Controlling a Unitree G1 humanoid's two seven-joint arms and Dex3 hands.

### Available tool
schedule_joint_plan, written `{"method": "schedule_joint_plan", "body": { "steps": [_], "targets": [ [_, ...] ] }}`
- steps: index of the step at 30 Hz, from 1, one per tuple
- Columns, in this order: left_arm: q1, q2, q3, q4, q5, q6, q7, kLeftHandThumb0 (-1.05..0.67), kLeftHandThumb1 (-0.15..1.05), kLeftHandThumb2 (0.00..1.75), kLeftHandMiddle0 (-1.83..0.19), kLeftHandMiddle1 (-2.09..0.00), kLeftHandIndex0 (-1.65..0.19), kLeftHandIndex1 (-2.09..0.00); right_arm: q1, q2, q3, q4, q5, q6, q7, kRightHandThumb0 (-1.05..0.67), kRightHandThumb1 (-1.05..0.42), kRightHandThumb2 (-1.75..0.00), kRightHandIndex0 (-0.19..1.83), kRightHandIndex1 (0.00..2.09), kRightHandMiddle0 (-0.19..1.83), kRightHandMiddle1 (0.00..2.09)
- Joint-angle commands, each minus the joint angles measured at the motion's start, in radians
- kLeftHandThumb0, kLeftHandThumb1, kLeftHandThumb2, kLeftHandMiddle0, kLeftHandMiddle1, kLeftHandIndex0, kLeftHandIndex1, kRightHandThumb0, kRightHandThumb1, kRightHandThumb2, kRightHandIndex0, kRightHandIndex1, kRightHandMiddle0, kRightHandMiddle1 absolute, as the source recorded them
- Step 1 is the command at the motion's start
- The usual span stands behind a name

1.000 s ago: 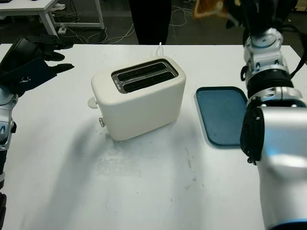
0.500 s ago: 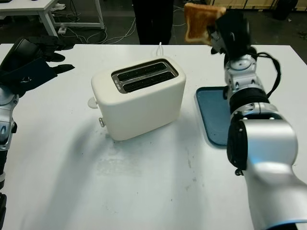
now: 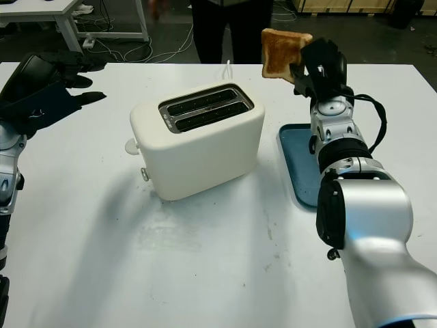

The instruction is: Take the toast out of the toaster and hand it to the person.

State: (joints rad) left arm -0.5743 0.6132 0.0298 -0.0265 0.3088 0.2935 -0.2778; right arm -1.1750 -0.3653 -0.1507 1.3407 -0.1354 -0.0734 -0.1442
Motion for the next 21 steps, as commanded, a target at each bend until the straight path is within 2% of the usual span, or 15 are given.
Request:
{"method": "schedule_joint_plan", "body": {
  "steps": [1,4,10,14,21],
  "targets": [
    [0.012,0.002,0.001,-0.004,-0.002,-0.003,-0.005,-0.46,0.92,0.08,-0.66,-0.29,-0.69,0.0,0.012,0.017,-0.009,0.007,0.009,0.016,-0.001,-0.15,-0.92,-0.36,0.59,1.75,0.24,1.74],
    [0.012,0.002,0.002,-0.012,-0.003,0.009,-0.008,-0.45,0.92,0.07,-0.66,-0.29,-0.69,0.0,0.012,0.023,-0.021,0.01,0.018,0.044,0.009,-0.17,-0.92,-0.37,0.54,1.75,0.21,1.75],
    [0.015,0.003,0.004,-0.013,-0.004,0.006,-0.008,-0.44,0.92,0.07,-0.65,-0.28,-0.69,0.0,0.026,0.02,0.045,0.01,-0.055,0.018,0.002,-0.18,-0.92,-0.39,0.58,1.75,0.24,1.75],
    [0.017,0.004,0.004,-0.01,-0.001,-0.002,-0.003,-0.45,0.92,0.07,-0.66,-0.28,-0.7,-0.01,0.032,0.033,-0.006,0.011,-0.005,0.017,0.011,-0.18,-0.92,-0.37,0.6,1.75,0.25,1.75],
    [0.018,0.004,0.007,-0.009,-0.007,-0.004,-0.004,-0.45,0.92,0.07,-0.67,-0.28,-0.7,0.0,0.034,0.037,-0.01,0.01,-0.002,0.026,0.015,-0.17,-0.92,-0.37,0.59,1.75,0.21,1.75]
  ]
}}
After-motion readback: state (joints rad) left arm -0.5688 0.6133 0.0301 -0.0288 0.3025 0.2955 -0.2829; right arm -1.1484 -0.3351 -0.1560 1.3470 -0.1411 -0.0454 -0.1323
